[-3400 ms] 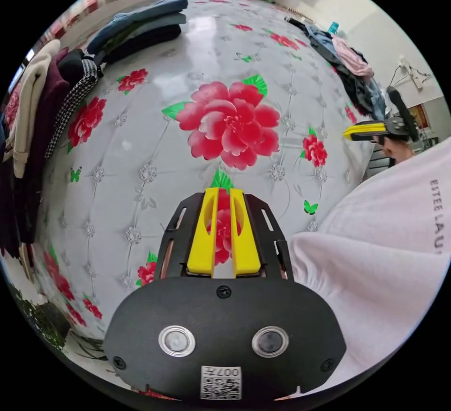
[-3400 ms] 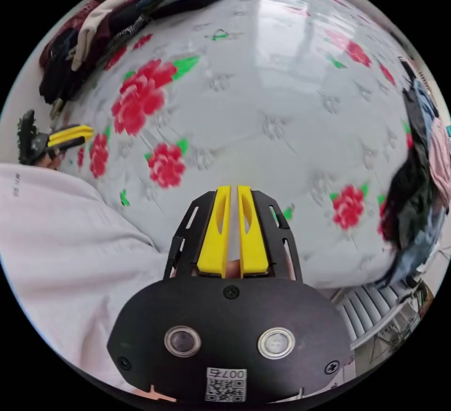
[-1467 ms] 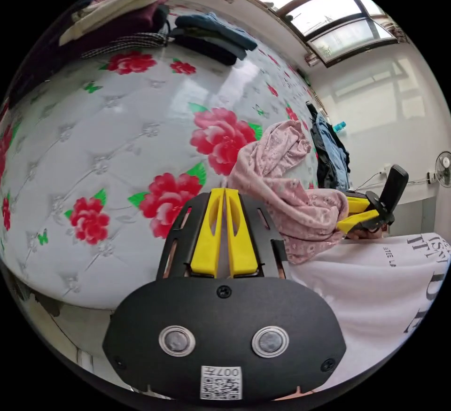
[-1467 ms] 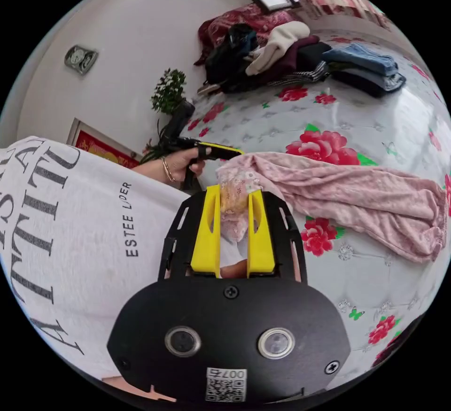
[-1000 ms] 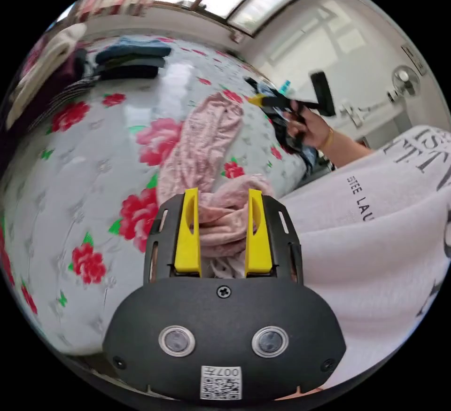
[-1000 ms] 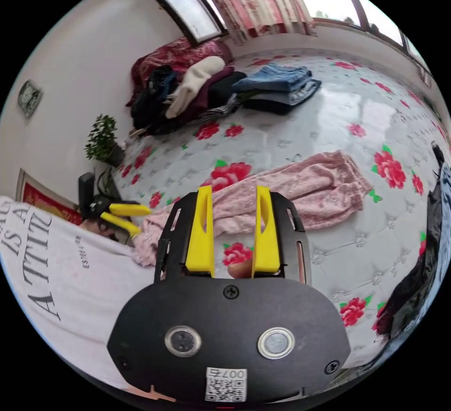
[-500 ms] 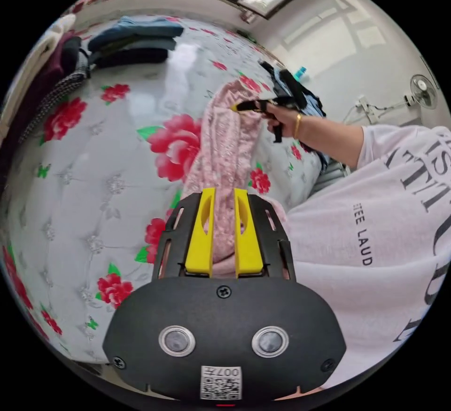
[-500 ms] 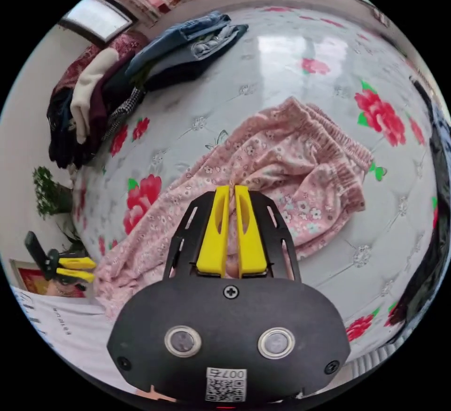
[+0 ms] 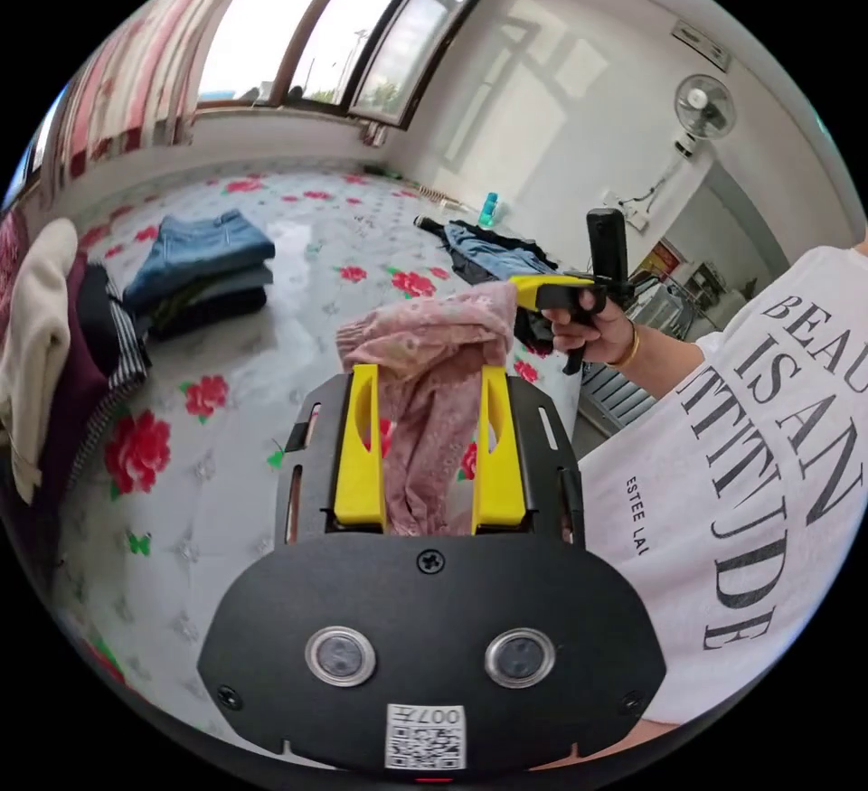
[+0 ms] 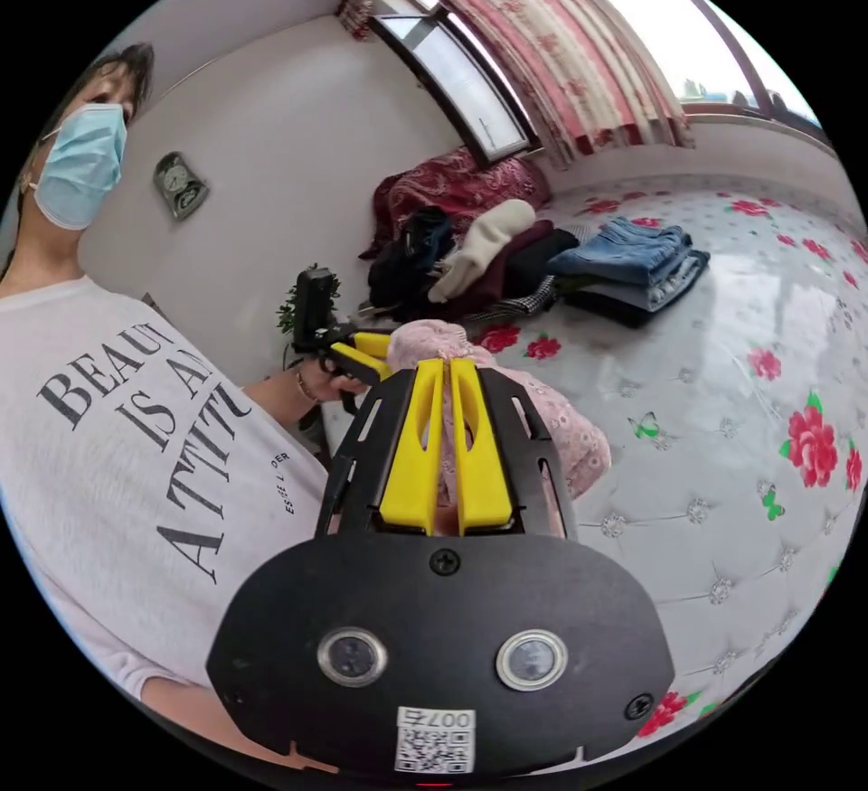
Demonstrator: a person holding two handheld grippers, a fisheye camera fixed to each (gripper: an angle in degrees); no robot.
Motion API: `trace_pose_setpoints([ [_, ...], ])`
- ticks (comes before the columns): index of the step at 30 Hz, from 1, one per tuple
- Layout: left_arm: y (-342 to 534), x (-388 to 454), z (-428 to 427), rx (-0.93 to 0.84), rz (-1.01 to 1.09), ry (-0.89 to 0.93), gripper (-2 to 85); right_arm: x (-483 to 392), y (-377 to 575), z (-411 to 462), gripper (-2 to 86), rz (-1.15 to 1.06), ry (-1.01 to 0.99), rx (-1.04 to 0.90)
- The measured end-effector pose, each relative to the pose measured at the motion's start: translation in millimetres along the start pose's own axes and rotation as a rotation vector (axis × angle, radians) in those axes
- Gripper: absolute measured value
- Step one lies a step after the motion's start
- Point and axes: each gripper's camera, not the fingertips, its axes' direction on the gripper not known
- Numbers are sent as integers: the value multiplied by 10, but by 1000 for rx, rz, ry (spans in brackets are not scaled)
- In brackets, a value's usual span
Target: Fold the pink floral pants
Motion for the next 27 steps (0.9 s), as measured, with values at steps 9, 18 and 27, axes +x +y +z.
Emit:
trace_pose_setpoints([
  [9,408,256,-623,80,12,-62,136,-521,255,-4,-2,-67,19,-39],
  [18,164,317,-737,14,116,179,135,-911,192,56,-2,-280,-128,-168],
  [27,336,152,-36,-84,-82,583,-3,-943,268,321,6,-251,-59,-268],
])
